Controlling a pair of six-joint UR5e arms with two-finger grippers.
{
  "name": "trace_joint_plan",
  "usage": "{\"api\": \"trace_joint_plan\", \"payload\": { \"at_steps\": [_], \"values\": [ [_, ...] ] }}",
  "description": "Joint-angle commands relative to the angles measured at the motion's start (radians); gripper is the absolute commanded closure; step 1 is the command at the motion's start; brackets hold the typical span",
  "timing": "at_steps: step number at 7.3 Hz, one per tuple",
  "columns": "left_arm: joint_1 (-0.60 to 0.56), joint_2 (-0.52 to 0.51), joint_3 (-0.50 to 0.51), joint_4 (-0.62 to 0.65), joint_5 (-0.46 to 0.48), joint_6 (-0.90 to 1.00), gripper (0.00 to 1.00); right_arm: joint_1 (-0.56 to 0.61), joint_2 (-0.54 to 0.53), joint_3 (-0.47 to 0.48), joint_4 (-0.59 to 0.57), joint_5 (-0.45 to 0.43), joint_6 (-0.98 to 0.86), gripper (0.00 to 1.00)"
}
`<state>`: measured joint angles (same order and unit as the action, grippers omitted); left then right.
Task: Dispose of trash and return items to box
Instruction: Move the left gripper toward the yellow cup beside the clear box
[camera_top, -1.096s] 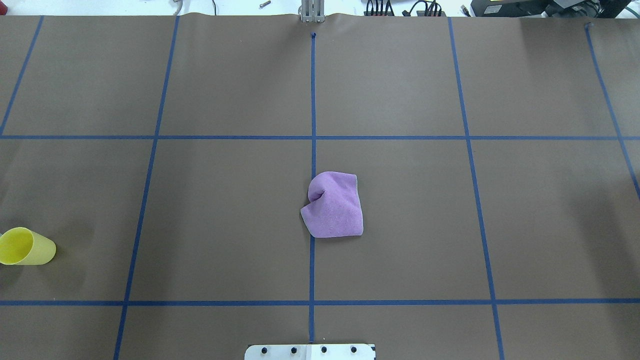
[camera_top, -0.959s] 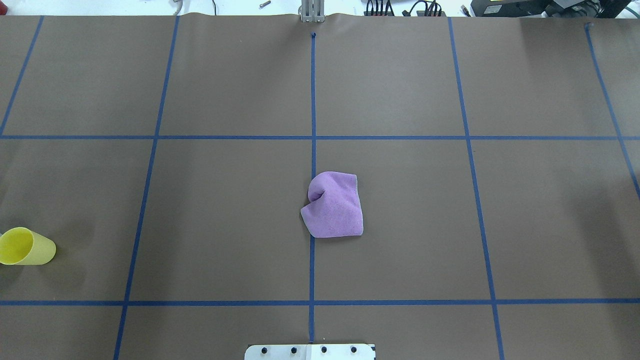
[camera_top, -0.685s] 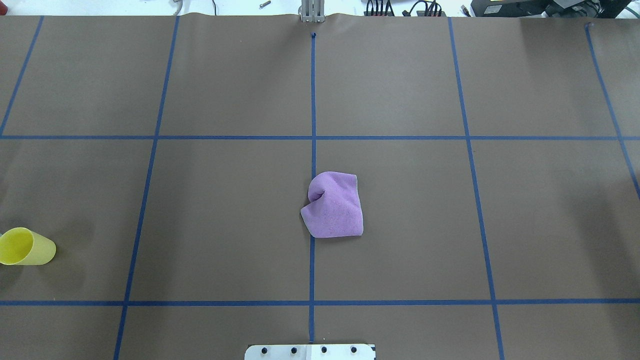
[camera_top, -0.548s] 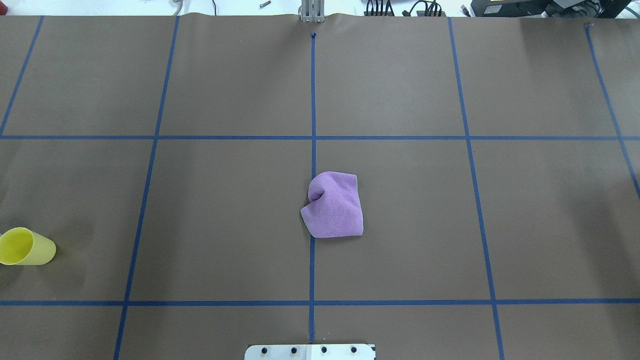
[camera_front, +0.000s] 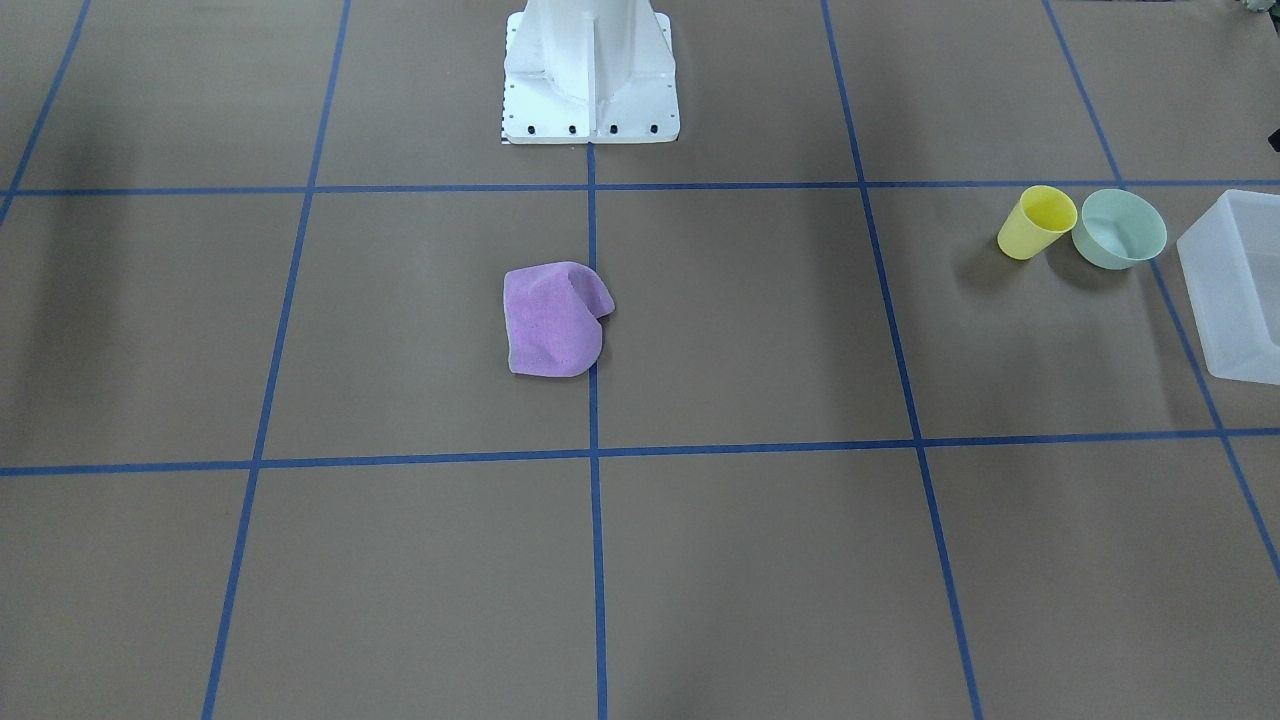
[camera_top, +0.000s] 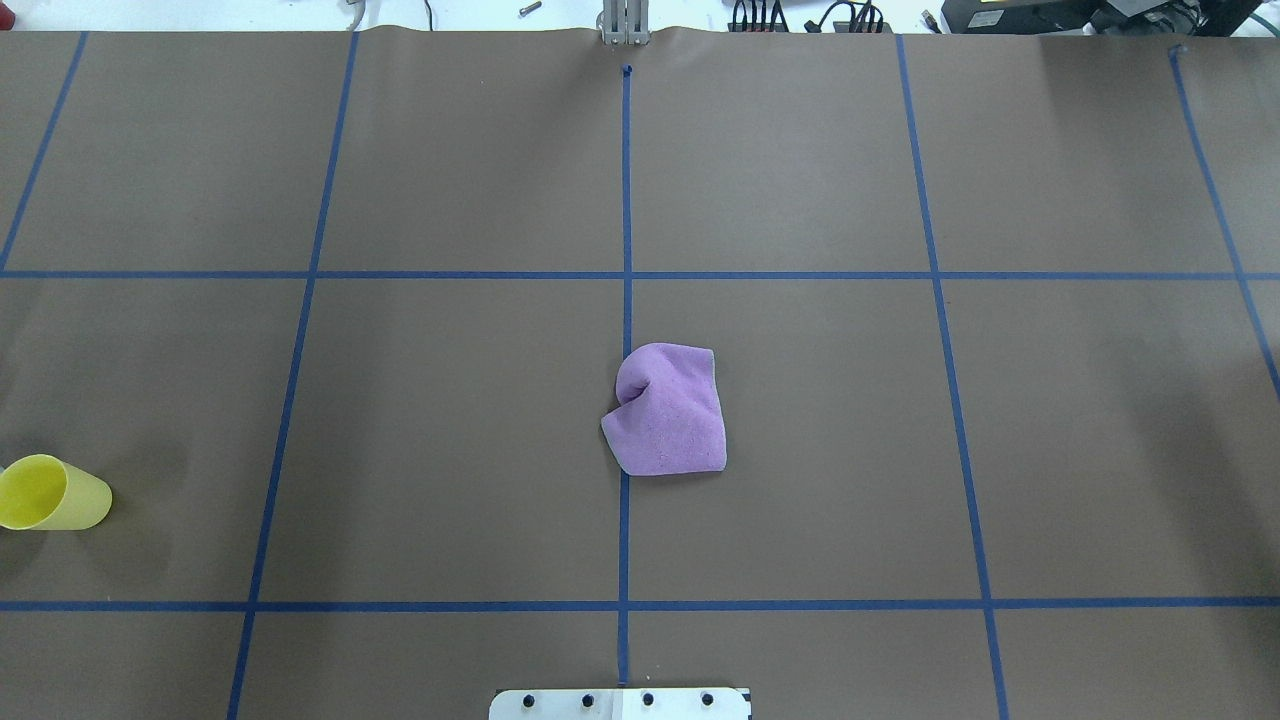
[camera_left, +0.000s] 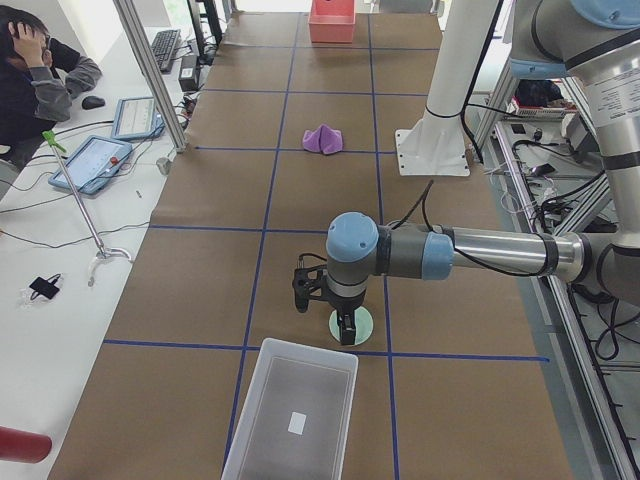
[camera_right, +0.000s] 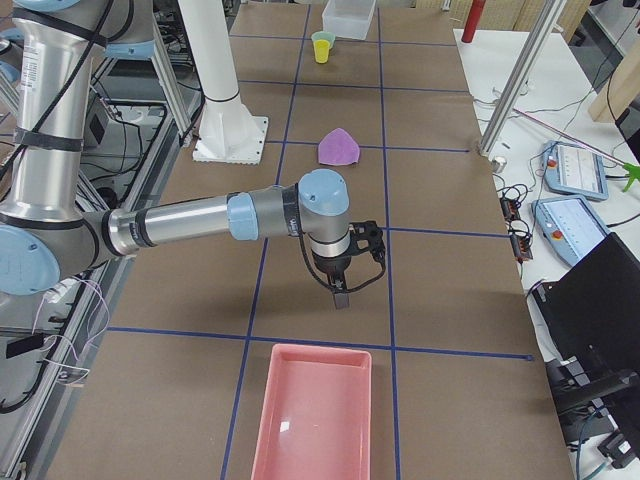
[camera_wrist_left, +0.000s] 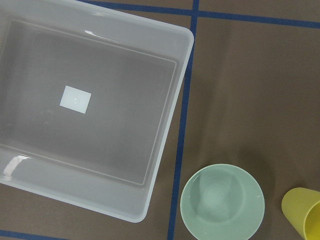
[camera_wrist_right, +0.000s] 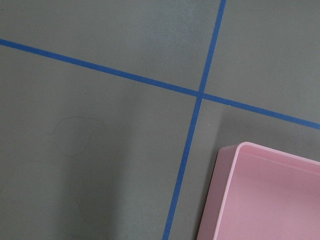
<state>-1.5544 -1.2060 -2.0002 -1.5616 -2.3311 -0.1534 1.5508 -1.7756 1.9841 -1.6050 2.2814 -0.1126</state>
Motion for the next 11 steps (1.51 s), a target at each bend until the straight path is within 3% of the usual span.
{"api": "trace_joint_plan", "payload": {
  "at_steps": [1, 4, 6, 7, 9, 11],
  "values": [
    [-0.001, -0.003, -0.02, 0.0, 0.004, 0.0, 0.01, 0.0, -0.008, -0.01, 0.004, -0.002, -0.01, 0.0],
    [0.002, -0.038, -0.075, 0.017, 0.004, -0.014, 0.01, -0.002, -0.002, -0.005, 0.008, 0.0, 0.005, 0.0],
    [0.004, -0.121, -0.077, 0.092, -0.002, -0.006, 0.01, -0.002, 0.002, -0.004, 0.011, 0.0, 0.002, 0.0],
    [0.004, -0.127, -0.089, 0.039, 0.001, -0.005, 0.01, -0.003, 0.004, -0.002, 0.011, 0.015, 0.002, 0.0],
    [0.005, -0.121, -0.091, -0.198, -0.019, -0.017, 0.01, -0.005, 0.004, 0.007, 0.013, 0.041, 0.005, 0.0],
    [0.038, -0.144, -0.075, -0.202, -0.034, -0.049, 0.01, -0.009, 0.007, 0.008, 0.013, 0.043, 0.004, 0.0]
  ]
}}
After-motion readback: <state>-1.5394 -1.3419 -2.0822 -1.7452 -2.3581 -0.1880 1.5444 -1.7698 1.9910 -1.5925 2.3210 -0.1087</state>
